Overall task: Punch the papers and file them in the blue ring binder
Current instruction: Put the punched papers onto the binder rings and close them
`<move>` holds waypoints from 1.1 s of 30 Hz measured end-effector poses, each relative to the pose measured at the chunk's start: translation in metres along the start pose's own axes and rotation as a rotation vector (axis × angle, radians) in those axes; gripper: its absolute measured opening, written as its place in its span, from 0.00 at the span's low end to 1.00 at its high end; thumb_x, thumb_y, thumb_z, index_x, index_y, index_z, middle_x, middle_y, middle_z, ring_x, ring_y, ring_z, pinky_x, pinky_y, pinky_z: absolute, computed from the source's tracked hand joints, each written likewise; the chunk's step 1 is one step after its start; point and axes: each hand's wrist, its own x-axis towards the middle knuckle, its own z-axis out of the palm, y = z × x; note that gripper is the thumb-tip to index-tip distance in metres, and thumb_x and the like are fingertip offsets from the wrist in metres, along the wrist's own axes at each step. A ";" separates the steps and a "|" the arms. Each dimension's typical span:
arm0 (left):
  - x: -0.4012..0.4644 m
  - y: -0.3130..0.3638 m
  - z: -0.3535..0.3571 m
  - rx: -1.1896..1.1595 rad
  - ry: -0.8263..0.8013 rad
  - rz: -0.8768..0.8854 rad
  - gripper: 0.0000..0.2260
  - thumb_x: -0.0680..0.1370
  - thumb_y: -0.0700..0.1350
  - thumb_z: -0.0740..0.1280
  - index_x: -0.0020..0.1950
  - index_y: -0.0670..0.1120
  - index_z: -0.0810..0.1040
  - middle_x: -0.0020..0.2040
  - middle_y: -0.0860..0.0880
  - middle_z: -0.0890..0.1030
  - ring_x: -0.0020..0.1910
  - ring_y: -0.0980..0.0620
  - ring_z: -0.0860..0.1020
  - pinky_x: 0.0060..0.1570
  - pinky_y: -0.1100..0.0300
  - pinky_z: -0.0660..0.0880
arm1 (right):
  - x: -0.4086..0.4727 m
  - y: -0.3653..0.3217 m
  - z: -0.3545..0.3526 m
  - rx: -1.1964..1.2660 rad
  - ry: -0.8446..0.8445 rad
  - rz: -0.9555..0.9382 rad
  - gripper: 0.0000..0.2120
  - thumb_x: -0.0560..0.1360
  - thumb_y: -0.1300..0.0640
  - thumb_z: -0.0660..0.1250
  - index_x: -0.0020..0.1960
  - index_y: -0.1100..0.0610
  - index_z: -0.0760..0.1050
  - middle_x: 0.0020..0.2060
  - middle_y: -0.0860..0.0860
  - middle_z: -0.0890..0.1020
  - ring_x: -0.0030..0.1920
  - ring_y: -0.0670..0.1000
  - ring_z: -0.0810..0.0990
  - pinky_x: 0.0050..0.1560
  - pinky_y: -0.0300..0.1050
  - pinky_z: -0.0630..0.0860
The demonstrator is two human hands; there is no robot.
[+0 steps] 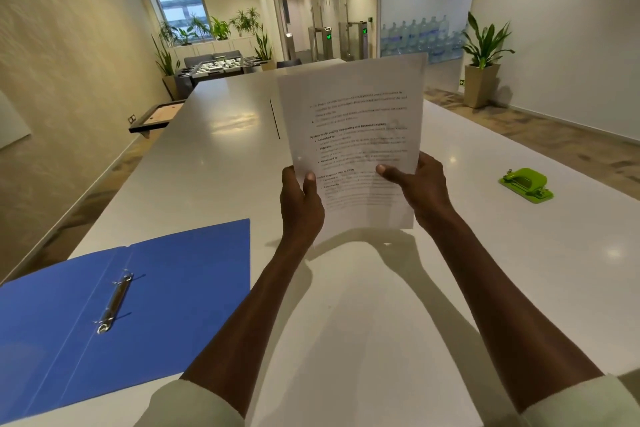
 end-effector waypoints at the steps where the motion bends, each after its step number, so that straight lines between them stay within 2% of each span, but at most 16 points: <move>1: -0.001 -0.002 -0.002 -0.007 -0.001 0.013 0.11 0.84 0.44 0.55 0.63 0.38 0.65 0.54 0.50 0.73 0.44 0.57 0.75 0.34 0.79 0.73 | -0.003 0.001 0.003 0.001 0.011 -0.004 0.18 0.67 0.57 0.77 0.56 0.55 0.80 0.49 0.48 0.85 0.46 0.46 0.85 0.43 0.39 0.82; 6: -0.022 -0.046 -0.008 0.046 -0.091 -0.062 0.09 0.84 0.41 0.55 0.60 0.37 0.65 0.58 0.42 0.75 0.50 0.47 0.76 0.33 0.76 0.73 | -0.036 0.050 0.019 -0.078 0.069 0.099 0.16 0.65 0.56 0.79 0.52 0.53 0.81 0.45 0.46 0.85 0.47 0.49 0.85 0.45 0.44 0.82; 9: -0.027 -0.054 -0.012 0.042 -0.116 -0.081 0.05 0.84 0.41 0.54 0.57 0.40 0.63 0.59 0.43 0.74 0.47 0.49 0.76 0.32 0.75 0.75 | -0.048 0.055 0.026 -0.083 0.083 0.114 0.15 0.66 0.58 0.78 0.51 0.52 0.81 0.44 0.45 0.85 0.46 0.46 0.84 0.39 0.35 0.79; 14: -0.020 -0.058 -0.026 0.060 -0.133 -0.134 0.05 0.84 0.41 0.54 0.57 0.40 0.64 0.60 0.42 0.75 0.49 0.50 0.75 0.29 0.74 0.73 | -0.055 0.049 0.038 -0.107 0.070 0.092 0.16 0.67 0.59 0.77 0.54 0.56 0.80 0.46 0.49 0.85 0.44 0.45 0.84 0.35 0.32 0.78; 19: -0.013 -0.063 -0.057 0.051 -0.113 -0.211 0.07 0.84 0.41 0.55 0.60 0.39 0.66 0.60 0.43 0.76 0.49 0.50 0.75 0.36 0.68 0.72 | -0.058 0.034 0.059 -0.224 -0.042 0.013 0.18 0.70 0.60 0.75 0.58 0.56 0.77 0.47 0.46 0.82 0.45 0.40 0.81 0.34 0.27 0.75; 22: -0.005 -0.063 -0.084 0.051 -0.087 -0.269 0.08 0.83 0.41 0.55 0.60 0.40 0.66 0.59 0.43 0.75 0.48 0.50 0.73 0.33 0.66 0.69 | -0.057 0.020 0.077 -0.323 -0.147 -0.055 0.17 0.72 0.54 0.72 0.60 0.54 0.76 0.52 0.46 0.83 0.49 0.43 0.82 0.43 0.34 0.77; 24: 0.001 -0.063 -0.105 0.070 -0.079 -0.296 0.09 0.83 0.41 0.56 0.62 0.39 0.67 0.60 0.42 0.75 0.48 0.49 0.72 0.40 0.61 0.70 | -0.057 0.012 0.091 -0.350 -0.189 -0.073 0.17 0.75 0.50 0.69 0.62 0.53 0.75 0.54 0.46 0.82 0.52 0.46 0.82 0.47 0.40 0.77; 27: 0.007 -0.066 -0.138 0.096 -0.099 -0.365 0.12 0.83 0.41 0.56 0.65 0.39 0.67 0.63 0.41 0.75 0.53 0.45 0.74 0.48 0.57 0.70 | -0.061 0.004 0.118 -0.349 -0.244 -0.087 0.16 0.77 0.49 0.65 0.62 0.53 0.75 0.55 0.46 0.81 0.53 0.48 0.81 0.46 0.39 0.75; 30: 0.007 -0.071 -0.172 0.112 -0.114 -0.433 0.14 0.83 0.41 0.56 0.68 0.39 0.66 0.65 0.42 0.74 0.61 0.44 0.74 0.49 0.59 0.68 | -0.071 0.002 0.149 -0.358 -0.282 -0.096 0.14 0.78 0.52 0.64 0.63 0.55 0.74 0.55 0.48 0.81 0.52 0.50 0.80 0.44 0.38 0.74; 32: 0.007 -0.080 -0.195 0.128 -0.113 -0.451 0.14 0.83 0.41 0.57 0.68 0.39 0.68 0.62 0.44 0.75 0.58 0.46 0.76 0.48 0.61 0.70 | -0.080 0.003 0.169 -0.344 -0.325 -0.092 0.14 0.78 0.53 0.64 0.63 0.55 0.74 0.56 0.48 0.82 0.54 0.50 0.81 0.47 0.39 0.76; 33: 0.007 -0.085 -0.207 0.138 -0.119 -0.450 0.13 0.82 0.40 0.57 0.66 0.39 0.71 0.59 0.45 0.76 0.53 0.48 0.77 0.44 0.62 0.71 | -0.085 0.004 0.179 -0.333 -0.345 -0.084 0.14 0.78 0.53 0.64 0.63 0.54 0.74 0.56 0.48 0.82 0.54 0.50 0.81 0.50 0.43 0.78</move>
